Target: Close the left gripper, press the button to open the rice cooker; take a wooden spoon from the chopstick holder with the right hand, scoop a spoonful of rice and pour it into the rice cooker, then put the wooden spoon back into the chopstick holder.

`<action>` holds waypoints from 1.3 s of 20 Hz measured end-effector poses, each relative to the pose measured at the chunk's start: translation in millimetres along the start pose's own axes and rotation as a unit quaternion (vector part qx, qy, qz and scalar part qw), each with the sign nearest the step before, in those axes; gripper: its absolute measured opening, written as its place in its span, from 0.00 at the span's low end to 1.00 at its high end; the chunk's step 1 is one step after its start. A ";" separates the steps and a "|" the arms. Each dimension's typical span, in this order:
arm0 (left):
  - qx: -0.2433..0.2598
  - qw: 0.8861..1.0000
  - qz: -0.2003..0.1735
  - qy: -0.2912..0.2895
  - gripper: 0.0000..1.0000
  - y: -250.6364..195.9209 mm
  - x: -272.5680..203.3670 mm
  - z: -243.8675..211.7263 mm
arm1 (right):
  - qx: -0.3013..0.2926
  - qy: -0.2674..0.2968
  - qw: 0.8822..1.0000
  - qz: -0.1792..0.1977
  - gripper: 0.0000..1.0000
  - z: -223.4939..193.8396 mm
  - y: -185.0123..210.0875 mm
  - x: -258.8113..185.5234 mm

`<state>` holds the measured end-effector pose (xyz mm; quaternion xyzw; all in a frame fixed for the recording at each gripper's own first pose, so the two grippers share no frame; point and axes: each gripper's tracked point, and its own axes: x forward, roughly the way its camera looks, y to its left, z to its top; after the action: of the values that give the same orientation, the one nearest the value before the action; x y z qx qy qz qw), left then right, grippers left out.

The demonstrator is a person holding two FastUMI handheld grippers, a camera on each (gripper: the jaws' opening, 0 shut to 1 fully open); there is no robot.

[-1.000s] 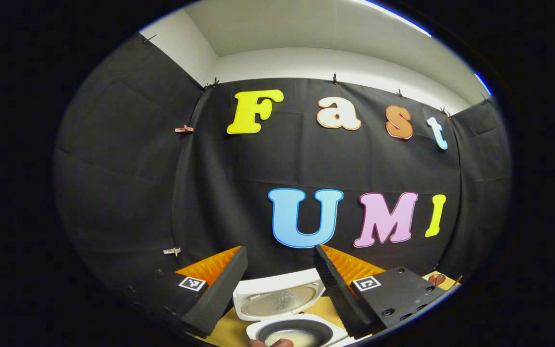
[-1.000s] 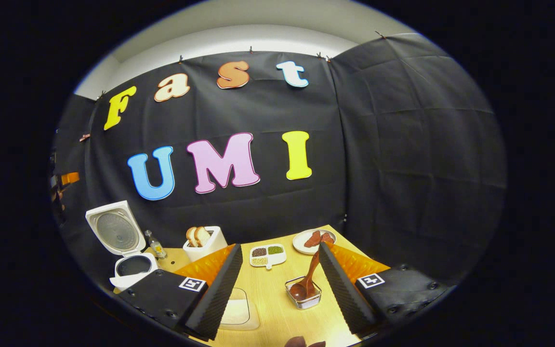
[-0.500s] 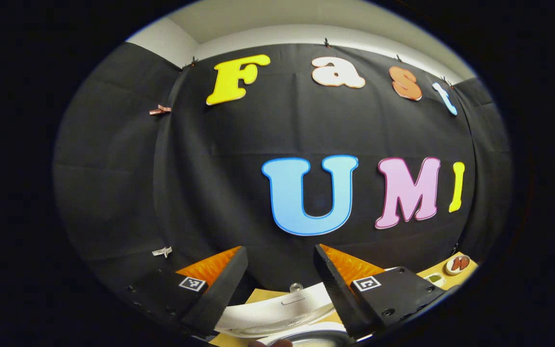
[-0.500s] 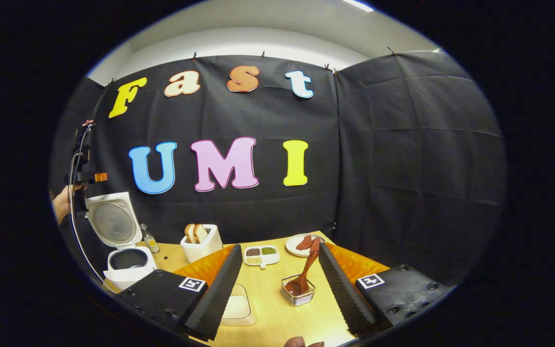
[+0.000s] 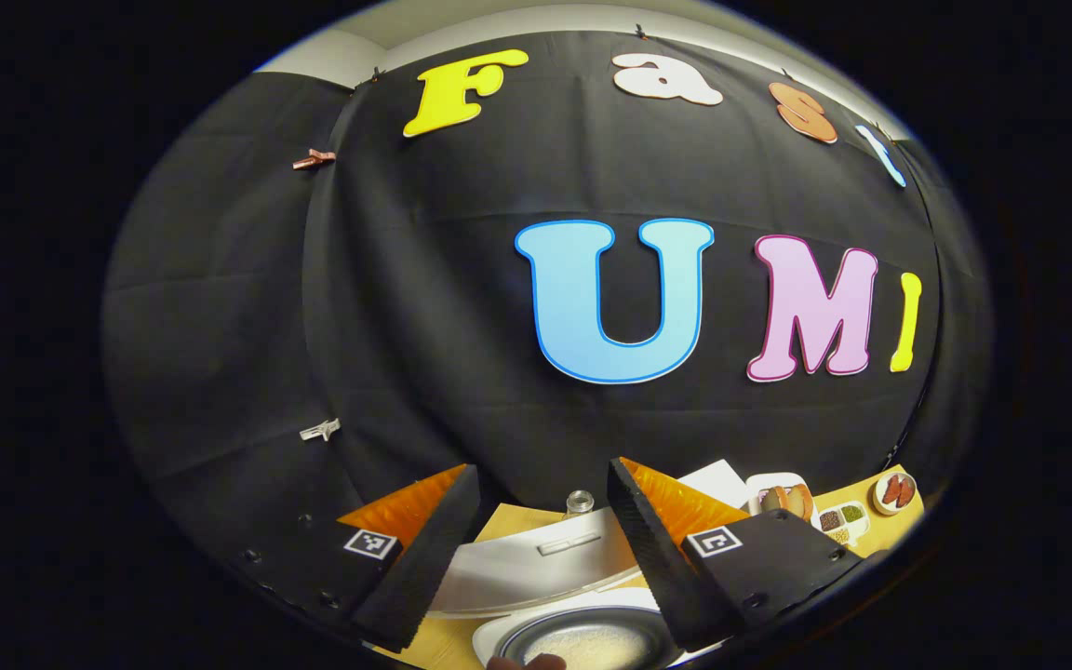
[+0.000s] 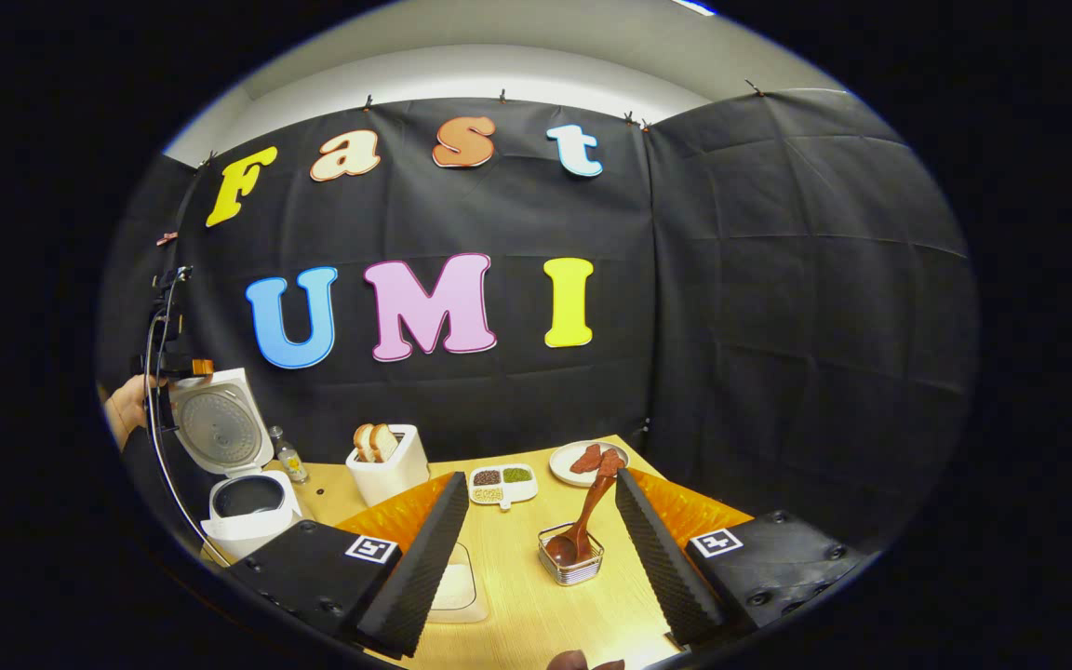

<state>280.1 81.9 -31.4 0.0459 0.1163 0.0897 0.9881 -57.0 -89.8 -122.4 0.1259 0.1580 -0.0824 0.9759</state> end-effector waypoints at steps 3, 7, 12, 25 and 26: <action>0.027 1.000 0.001 -0.004 0.97 -12.4 -29.6 -12.8 | 0.005 0.009 1.000 0.025 0.98 -1.5 0.6 9.4; 0.052 0.999 0.009 -0.006 0.98 -31.7 -68.8 -36.8 | 0.005 0.017 0.998 0.052 0.98 -2.3 -8.4 17.2; 0.055 0.998 0.018 0.010 0.98 -47.3 -98.7 -68.6 | 0.013 0.021 0.998 0.065 0.98 -0.8 -30.1 19.3; -0.031 0.990 0.001 0.134 1.00 -88.3 -141.9 -171.9 | 0.012 0.017 0.996 0.087 0.98 5.3 -36.2 27.2; -0.047 0.989 0.001 0.142 1.00 -89.5 -143.0 -177.1 | 0.015 0.017 0.996 0.089 0.98 5.4 -35.4 27.7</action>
<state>116.0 -20.3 -181.2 -0.0141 0.2510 0.1013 0.9626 -36.6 -128.5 -134.3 0.1558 0.1615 0.0042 0.9745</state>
